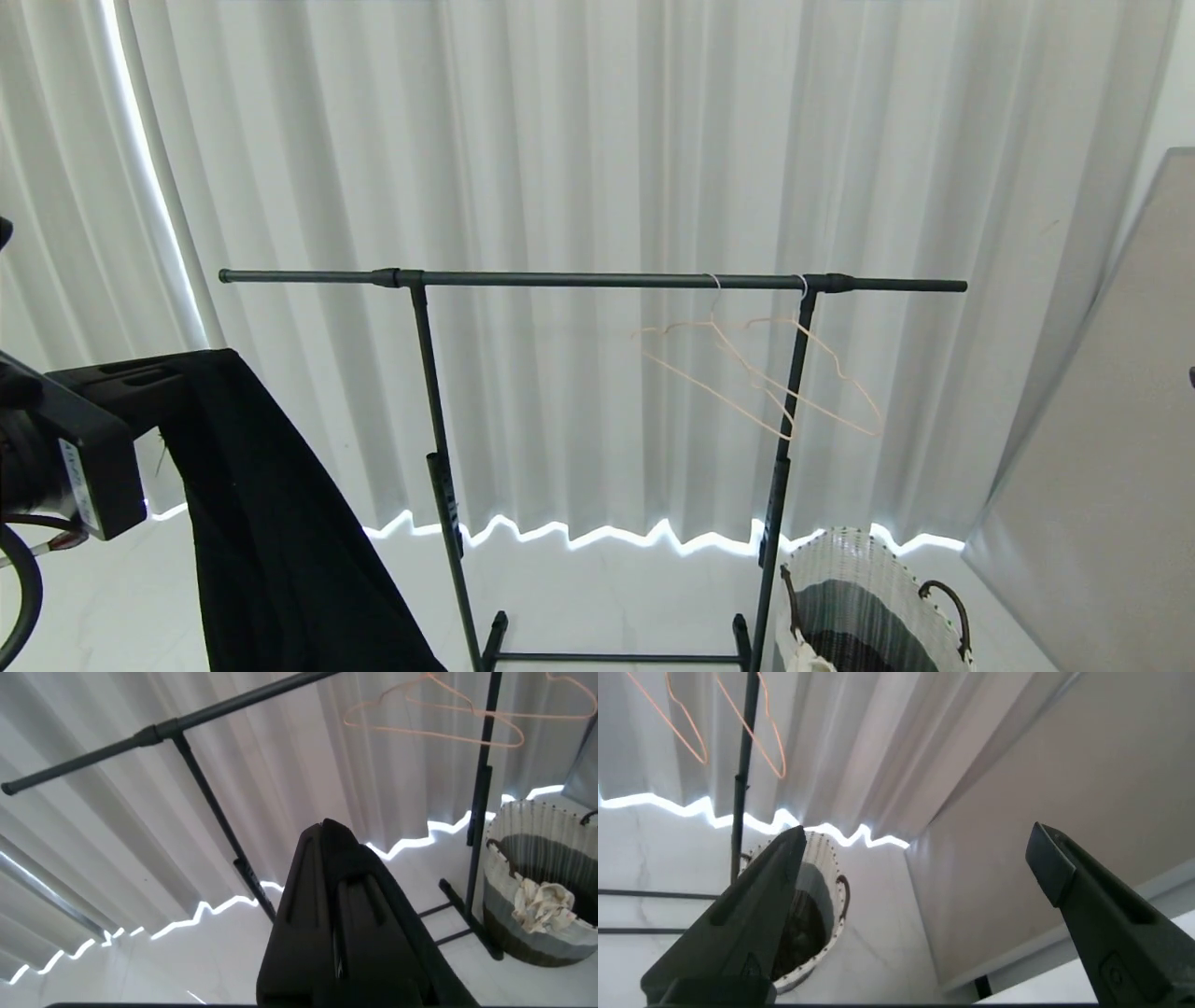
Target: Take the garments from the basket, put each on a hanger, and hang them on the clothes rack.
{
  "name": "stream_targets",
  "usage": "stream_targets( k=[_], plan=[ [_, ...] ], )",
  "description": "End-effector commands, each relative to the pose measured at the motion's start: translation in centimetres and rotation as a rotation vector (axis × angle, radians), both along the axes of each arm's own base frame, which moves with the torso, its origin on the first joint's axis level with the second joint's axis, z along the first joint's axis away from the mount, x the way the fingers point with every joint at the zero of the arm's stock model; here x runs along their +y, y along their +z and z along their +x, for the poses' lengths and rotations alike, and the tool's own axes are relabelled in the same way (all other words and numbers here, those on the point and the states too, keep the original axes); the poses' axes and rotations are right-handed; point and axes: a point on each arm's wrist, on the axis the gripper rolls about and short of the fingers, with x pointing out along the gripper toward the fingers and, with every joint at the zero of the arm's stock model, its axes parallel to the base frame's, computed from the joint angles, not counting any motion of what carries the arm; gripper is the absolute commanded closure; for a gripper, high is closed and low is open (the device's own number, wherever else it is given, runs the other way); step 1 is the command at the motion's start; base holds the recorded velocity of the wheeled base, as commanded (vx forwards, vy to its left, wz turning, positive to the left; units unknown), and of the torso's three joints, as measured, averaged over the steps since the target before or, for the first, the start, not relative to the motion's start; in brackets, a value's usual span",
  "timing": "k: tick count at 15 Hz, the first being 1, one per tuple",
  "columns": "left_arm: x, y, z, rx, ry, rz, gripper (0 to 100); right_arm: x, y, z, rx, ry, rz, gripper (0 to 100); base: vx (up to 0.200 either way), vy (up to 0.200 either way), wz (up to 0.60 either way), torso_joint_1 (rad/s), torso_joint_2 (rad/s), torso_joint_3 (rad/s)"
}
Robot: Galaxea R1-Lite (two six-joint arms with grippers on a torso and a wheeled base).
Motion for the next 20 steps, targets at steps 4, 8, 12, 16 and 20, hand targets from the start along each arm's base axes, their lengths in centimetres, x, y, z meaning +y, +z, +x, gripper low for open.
stream_targets(
  k=[4, 8, 12, 16, 20],
  plan=[
    [0.0, 0.02, 0.0, -0.001, 0.001, 0.0, 100, 0.09, -0.01, 0.27, 0.003, 0.022, 0.008, 0, 0.2, 0.0, 0.0, 0.181, -0.39, -0.203],
    [-0.02, 0.02, -0.01, -0.001, -0.002, 0.0, 100, 0.17, -0.06, 0.43, 0.004, 0.046, 0.015, 0, 0.2, 0.0, 0.0, 0.019, -0.01, -0.018],
    [-0.03, 0.0, 0.03, 0.0, -0.002, 0.0, 100, 0.22, -0.34, 0.78, 0.021, 0.046, 0.012, 0, 0.2, 0.0, 0.0, 0.0, 0.0, 0.002],
    [-0.04, 0.09, 0.06, -0.002, -0.002, -0.001, 100, 0.25, -0.53, 1.0, 0.031, 0.045, 0.013, 0, 0.2, 0.0, 0.0, 0.005, 0.0, 0.001],
    [-0.03, 0.09, 0.02, -0.002, -0.002, -0.001, 100, 0.3, -0.88, 1.03, 0.044, 0.061, 0.017, 0, 0.2, 0.0, 0.0, 0.005, 0.01, 0.002]
  ],
)
